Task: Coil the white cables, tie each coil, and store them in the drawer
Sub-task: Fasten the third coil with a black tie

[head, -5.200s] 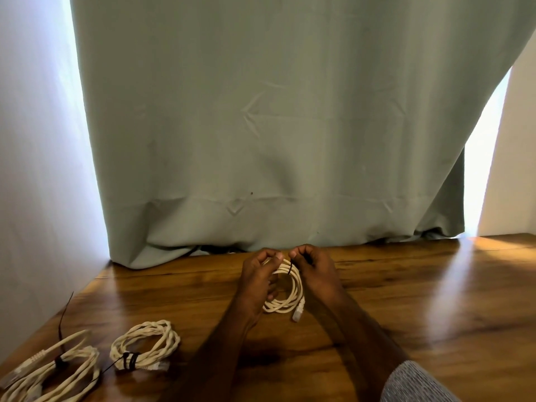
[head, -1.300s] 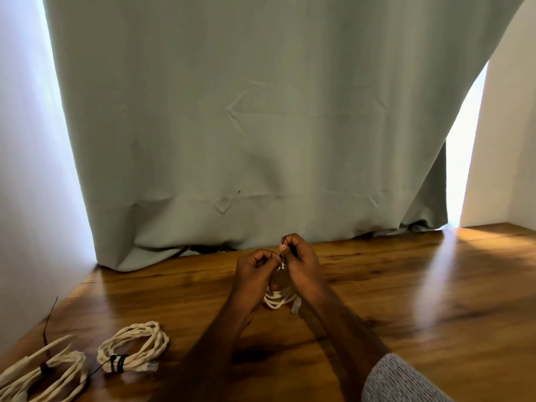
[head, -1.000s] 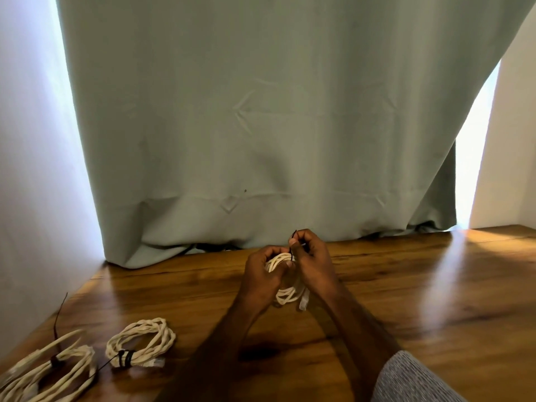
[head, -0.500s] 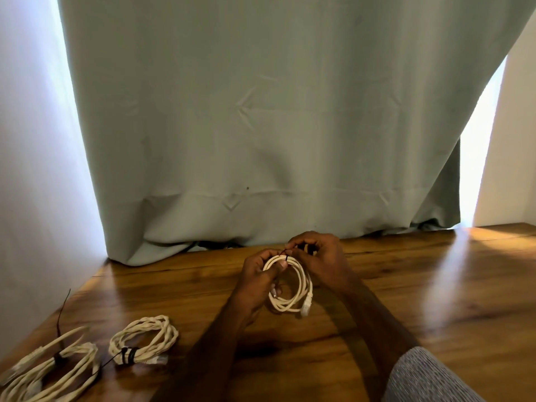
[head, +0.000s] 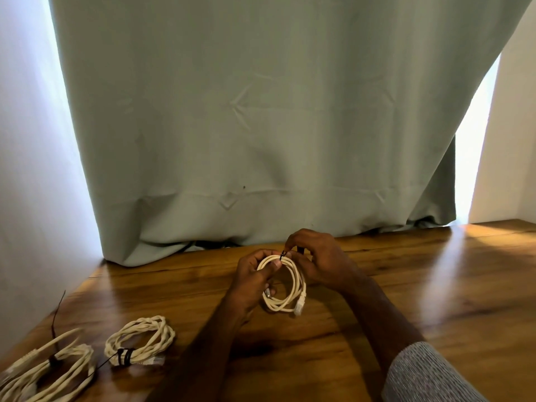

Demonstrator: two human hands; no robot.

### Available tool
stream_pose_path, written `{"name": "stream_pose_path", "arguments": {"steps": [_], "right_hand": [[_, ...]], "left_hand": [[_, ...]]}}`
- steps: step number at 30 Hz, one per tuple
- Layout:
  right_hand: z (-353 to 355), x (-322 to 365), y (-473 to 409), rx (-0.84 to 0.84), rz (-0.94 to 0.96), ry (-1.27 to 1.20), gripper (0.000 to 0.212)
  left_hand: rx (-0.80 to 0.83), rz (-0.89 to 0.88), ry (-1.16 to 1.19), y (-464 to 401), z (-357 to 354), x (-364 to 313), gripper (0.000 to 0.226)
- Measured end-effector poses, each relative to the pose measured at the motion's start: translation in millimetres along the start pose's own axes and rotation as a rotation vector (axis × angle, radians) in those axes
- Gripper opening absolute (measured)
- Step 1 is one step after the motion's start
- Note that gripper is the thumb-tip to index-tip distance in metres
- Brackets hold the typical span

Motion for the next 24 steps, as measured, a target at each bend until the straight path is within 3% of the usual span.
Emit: {"name": "stream_pose_path", "arguments": {"steps": [24], "right_hand": [[7.4, 2.3, -1.8, 0.131, -0.017, 0.01, 0.012]], "left_hand": [[-0.026, -0.004, -0.155, -2.1, 3.2, 0.7, 0.008]]}}
Point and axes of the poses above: each hand's wrist, its own y-axis away from the middle knuckle, its own z-axis out of the back of the hand, x = y × z, the point moved 2 cm from there along -y, towards the middle knuckle, and after that the axes turned 15 degrees about x, right-handed, at the moved point
